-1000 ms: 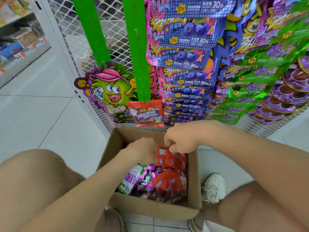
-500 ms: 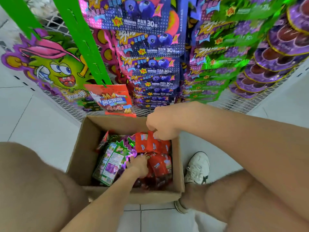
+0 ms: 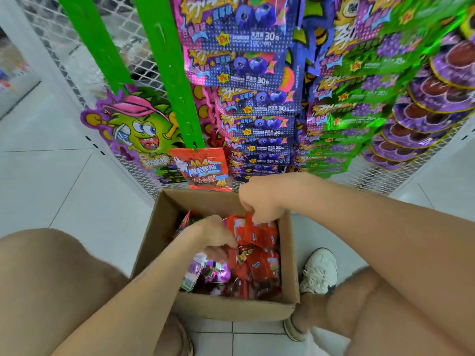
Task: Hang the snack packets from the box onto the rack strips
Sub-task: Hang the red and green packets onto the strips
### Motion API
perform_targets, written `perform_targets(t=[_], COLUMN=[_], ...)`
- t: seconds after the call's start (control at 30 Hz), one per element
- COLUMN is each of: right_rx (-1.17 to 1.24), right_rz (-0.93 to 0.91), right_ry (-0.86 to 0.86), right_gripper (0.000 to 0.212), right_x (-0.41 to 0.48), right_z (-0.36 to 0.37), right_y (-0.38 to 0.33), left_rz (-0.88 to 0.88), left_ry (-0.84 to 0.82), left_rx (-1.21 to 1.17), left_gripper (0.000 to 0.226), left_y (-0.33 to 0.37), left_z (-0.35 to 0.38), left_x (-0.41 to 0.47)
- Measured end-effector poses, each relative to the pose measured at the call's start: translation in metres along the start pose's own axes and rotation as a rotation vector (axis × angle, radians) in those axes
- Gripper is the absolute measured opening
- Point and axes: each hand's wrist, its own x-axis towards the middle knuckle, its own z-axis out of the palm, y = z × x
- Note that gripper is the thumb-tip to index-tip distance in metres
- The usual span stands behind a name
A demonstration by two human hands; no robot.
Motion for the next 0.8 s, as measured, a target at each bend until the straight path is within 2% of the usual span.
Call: perform_targets(t=[0.1, 0.2, 0.27, 0.33, 0.43, 0.5, 0.53, 0.6, 0.63, 0.7, 0.73, 0.8], right_rx=[0.075, 0.167, 0.295, 0.408, 0.455, 0.49, 0.497, 0.499, 0.493, 0.495, 0.515, 0.541], right_rz=[-0.055, -0.024, -0.006, -0.035, -0.041, -0.025, -0.018, -0.011, 0.005, 0.043, 0.046, 0.065], right_ry=[-0.009, -0.012, 0.026, 0.103, 0.304, 0.404, 0.448, 0.529, 0.568, 0.63, 0.659, 0.702], right_gripper=[0.05, 0.07, 0.065, 0.047, 0.031, 0.011, 0.009, 0.026, 0.024, 0.01, 0.015, 0.028], right_x=[-0.011, -0.018, -0.016, -0.019, -0.02, -0.021, -0.023, -0.025, -0.025, -0.022, -0.02, -0.014], right_z=[-0.01, -0.018, -0.018, -0.022, -0.029, -0.035, -0.037, -0.043, -0.044, -0.046, -0.047, -0.049], right_y=[-0.013, -0.036, -0.043, -0.05, -0.052, -0.049, -0.046, -0.042, -0.04, -0.036, -0.035, -0.033], left_rz=[0.031, 0.108, 0.185, 0.268, 0.382, 0.454, 0.493, 0.572, 0.611, 0.673, 0.674, 0.69], left_ry=[-0.004, 0.005, 0.054, 0.112, 0.224, 0.425, 0.591, 0.94, 1.019, 0.95, 0.88, 0.792], left_rx=[-0.147, -0.217, -0.3, -0.398, -0.47, -0.409, -0.349, -0.177, -0.104, -0.052, -0.068, -0.106], left_gripper=[0.029, 0.024, 0.024, 0.031, 0.043, 0.045, 0.042, 0.025, 0.021, 0.043, 0.046, 0.03], left_y=[0.012, 0.015, 0.015, 0.016, 0.021, 0.024, 0.026, 0.028, 0.03, 0.036, 0.041, 0.049], left_z=[-0.032, -0.057, -0.071, -0.08, -0.09, -0.099, -0.104, -0.116, -0.121, -0.129, -0.132, -0.138], left_x=[-0.042, -0.088, -0.109, -0.125, -0.142, -0.148, -0.148, -0.144, -0.142, -0.135, -0.134, -0.13])
